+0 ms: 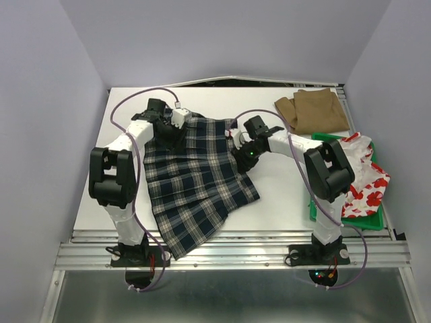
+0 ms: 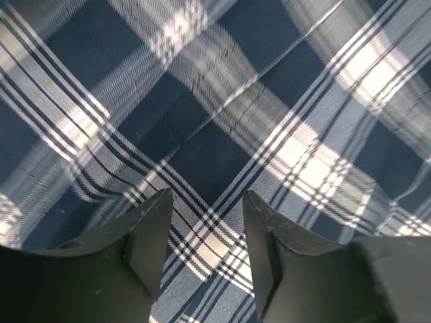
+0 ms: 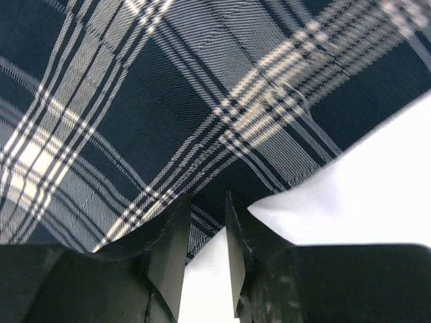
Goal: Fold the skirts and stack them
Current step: Flatten the skirt out, then fold the skirt
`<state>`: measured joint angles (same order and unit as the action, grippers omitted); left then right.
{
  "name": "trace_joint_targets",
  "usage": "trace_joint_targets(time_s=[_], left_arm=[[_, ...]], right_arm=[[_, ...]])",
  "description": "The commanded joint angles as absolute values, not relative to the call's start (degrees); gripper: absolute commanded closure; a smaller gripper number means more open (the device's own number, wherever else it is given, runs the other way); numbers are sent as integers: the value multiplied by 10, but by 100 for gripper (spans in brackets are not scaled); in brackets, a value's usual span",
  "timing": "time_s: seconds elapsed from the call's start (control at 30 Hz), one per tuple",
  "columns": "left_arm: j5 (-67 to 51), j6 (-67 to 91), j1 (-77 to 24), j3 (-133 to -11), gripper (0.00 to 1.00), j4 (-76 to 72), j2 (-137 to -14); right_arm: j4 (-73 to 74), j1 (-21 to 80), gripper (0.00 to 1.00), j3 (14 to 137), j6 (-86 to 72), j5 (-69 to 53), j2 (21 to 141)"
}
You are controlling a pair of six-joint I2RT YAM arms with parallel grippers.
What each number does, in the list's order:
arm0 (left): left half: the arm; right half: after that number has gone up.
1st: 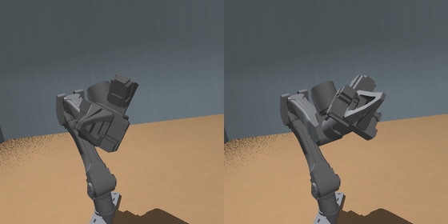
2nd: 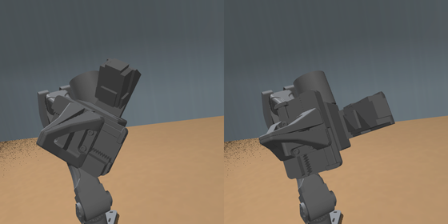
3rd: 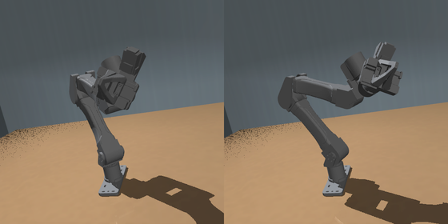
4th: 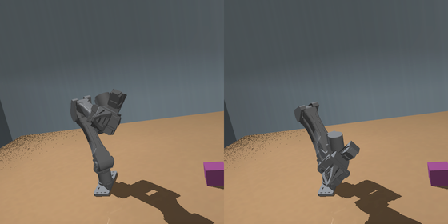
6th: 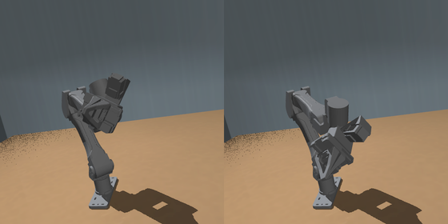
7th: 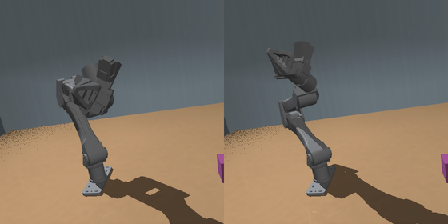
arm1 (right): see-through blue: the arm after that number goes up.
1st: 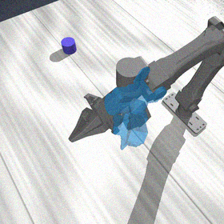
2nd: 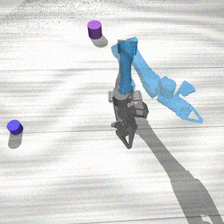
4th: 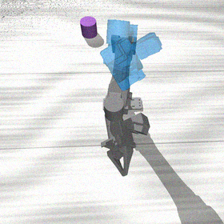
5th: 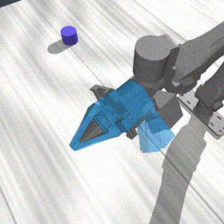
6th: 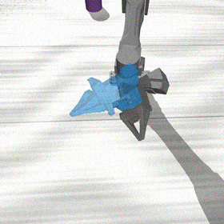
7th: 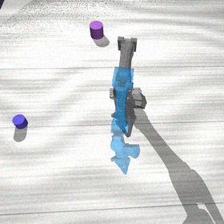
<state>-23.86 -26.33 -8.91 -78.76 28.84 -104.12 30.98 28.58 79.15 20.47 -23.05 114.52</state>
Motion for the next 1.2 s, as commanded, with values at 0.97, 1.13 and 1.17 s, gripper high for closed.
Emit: trace_joint_targets(time_s=[0.97,1.13,1.17], left_arm=[[-366,-327,-65,-1144,1,367,-1186],[-331,-319,-52,-1187,1,323,-1259],[-322,-326,-52,-1186,1,310,-1277]], right_arm=[[483,189,7,1295,326,-269,1377],[466,189,16,1267,329,-269,1399],[467,189,26,1267,331,-269,1404]])
